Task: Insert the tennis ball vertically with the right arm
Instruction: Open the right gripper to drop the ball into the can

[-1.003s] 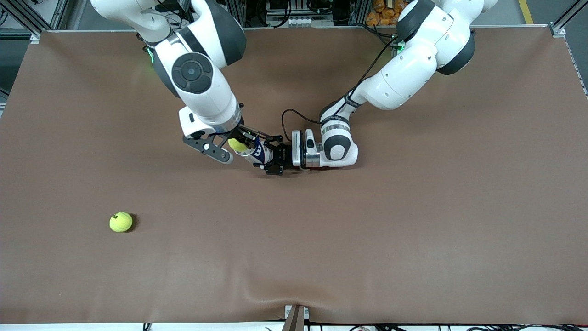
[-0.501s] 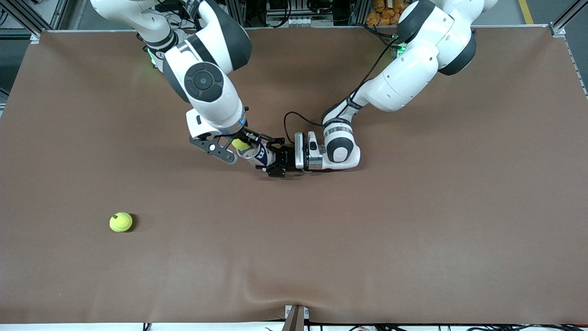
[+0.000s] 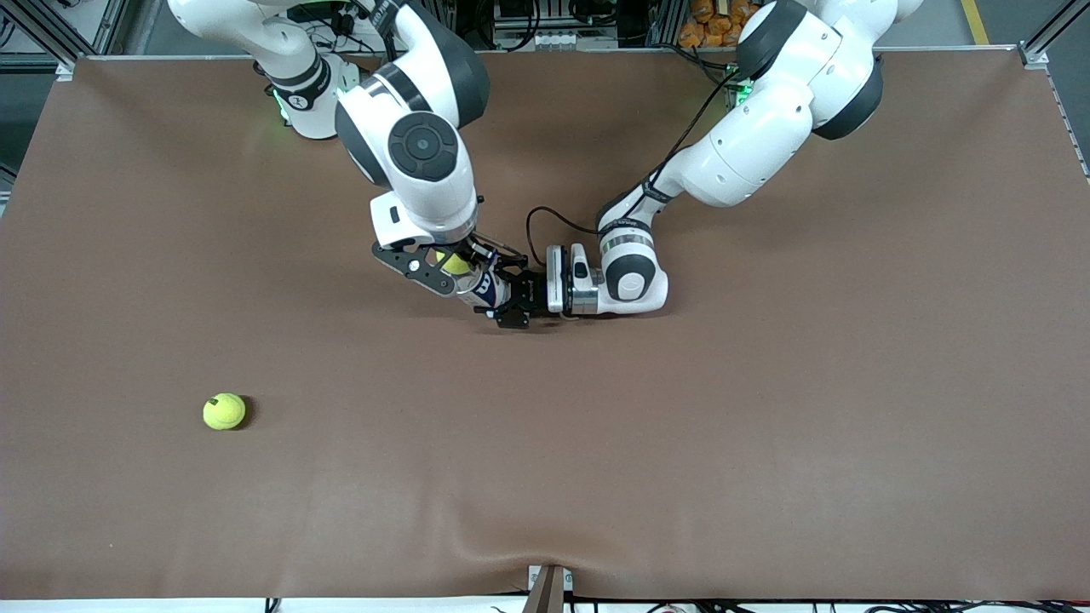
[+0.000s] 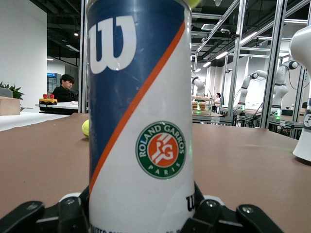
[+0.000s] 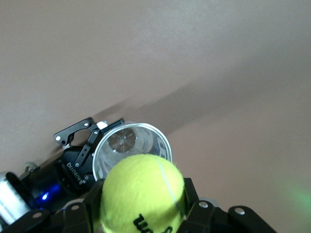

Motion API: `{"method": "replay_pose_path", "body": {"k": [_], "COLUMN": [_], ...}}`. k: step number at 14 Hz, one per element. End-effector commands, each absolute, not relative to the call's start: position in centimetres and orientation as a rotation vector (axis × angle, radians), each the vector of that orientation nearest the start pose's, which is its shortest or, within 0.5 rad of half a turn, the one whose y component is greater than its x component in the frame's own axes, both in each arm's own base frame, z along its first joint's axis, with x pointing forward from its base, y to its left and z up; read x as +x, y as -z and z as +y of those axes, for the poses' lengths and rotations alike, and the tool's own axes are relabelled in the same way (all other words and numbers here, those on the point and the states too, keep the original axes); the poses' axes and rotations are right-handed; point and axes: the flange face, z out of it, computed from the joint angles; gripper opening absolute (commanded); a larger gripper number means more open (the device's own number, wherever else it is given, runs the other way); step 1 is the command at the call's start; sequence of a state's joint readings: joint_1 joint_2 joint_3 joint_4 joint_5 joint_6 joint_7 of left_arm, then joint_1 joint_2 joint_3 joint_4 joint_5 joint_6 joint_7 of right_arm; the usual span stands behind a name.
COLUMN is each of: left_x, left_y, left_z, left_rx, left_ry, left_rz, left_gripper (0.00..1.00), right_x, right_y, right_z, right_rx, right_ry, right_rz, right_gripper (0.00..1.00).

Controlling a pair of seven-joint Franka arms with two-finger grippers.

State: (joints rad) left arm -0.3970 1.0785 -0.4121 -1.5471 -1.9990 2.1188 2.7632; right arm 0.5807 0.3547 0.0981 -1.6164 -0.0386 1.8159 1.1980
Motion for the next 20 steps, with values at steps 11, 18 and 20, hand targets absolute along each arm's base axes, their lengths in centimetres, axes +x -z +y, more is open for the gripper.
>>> {"method": "replay_pose_path", "body": {"k": [11, 18, 20], "left_x": [46.7, 46.4, 46.0], "left_y": [-5.6, -5.3, -5.2], "left_z": [-49.0, -48.8, -48.6], "left_rx": [1.159, 1.165, 1.164], "left_ry": [-1.296, -1.287, -1.280], "left_rz": [-1.172, -1.172, -1.168], "left_gripper": [0.71, 0.72, 0.72], "right_x": [51.6, 51.9, 52.7], "right_y": [-40.5, -40.7, -41.1], "right_z": [40.0, 39.7, 38.4], "right_rx": [-3.125, -3.121, -3.114], "right_ry": [-0.070, -0.069, -0.064], "right_rz": [0.934, 0.944, 0.964], "right_gripper": [1.00, 1.00, 1.00]}}
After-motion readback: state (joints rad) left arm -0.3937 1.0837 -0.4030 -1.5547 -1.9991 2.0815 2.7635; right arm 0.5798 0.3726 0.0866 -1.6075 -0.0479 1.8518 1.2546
